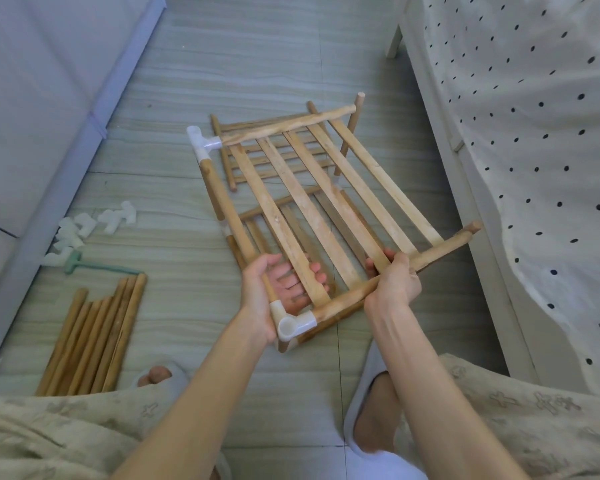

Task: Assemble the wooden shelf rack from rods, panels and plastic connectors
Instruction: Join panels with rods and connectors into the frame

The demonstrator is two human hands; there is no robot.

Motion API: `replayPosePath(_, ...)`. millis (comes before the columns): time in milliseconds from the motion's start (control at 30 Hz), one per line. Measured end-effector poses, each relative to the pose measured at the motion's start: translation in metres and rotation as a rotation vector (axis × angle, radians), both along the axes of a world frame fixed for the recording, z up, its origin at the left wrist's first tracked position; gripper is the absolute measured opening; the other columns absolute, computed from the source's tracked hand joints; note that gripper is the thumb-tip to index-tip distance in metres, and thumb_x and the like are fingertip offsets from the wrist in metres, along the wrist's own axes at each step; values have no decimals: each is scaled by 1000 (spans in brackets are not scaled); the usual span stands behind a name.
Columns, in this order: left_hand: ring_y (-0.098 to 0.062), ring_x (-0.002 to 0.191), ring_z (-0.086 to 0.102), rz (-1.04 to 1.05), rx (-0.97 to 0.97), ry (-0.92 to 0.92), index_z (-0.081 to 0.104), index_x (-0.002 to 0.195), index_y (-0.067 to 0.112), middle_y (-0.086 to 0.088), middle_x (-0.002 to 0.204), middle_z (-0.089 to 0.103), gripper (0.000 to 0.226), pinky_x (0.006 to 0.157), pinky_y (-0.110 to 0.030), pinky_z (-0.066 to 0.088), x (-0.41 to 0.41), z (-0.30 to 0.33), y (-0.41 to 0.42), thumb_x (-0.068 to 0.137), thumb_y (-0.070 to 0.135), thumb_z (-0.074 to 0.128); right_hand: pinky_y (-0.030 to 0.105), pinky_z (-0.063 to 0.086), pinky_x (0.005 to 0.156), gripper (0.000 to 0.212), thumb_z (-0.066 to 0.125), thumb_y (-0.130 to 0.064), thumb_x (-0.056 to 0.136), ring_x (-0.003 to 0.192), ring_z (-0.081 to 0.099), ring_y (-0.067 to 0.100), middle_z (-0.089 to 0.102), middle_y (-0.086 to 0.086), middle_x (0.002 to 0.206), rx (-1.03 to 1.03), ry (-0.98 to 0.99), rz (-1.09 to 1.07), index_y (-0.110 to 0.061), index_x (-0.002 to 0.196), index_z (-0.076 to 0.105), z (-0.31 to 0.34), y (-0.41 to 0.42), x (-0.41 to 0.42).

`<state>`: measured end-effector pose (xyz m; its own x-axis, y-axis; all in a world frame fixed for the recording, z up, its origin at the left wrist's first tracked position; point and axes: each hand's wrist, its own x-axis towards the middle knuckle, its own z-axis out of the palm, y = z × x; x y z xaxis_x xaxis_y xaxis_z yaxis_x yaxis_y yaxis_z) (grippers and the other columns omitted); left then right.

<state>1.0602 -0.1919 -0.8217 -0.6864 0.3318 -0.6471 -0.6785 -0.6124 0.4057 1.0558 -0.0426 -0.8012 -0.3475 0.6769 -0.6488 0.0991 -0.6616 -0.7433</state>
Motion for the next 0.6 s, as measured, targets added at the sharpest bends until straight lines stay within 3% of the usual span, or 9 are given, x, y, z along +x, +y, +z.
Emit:
replayPosePath(333, -32, 84, 70, -19, -24, 21, 61, 108, -3, -21, 98, 70, 44, 72, -40, 58, -4, 1, 5, 85, 29, 42, 18, 50, 46, 20, 49, -19, 94, 53, 54, 14, 58, 3, 74, -17, -16, 60, -12, 77, 55, 5, 4, -3)
replayPosePath(400, -33, 90, 69, -21, 5, 15, 58, 113, -3, -22, 105, 68, 45, 76, -41, 56, -3, 2, 4, 86, 30, 44, 24, 55, 59, 20, 48, -27, 96, 56, 56, 14, 59, 3, 81, -7, -19, 111, -13, 83, 54, 7, 5, -2)
replayPosePath(500, -33, 104, 65, -48, 64, 17, 55, 122, -2, -21, 117, 64, 56, 89, -45, 50, -2, 3, -5, 80, 36, 53, 29, 54, 73, 23, 43, -32, 99, 68, 59, 13, 59, 1, 85, 30, -53, 230, -13, 107, 52, 10, 2, 4)
replayPosePath(600, -35, 112, 61, -31, 94, 56, 49, 129, 1, -21, 124, 60, 70, 93, -49, 44, -12, 4, -21, 75, 44, 55, 33, 47, 94, 42, 41, -33, 99, 98, 58, 23, 59, 7, 104, 140, -159, 365, -5, 130, 43, 14, 1, 9)
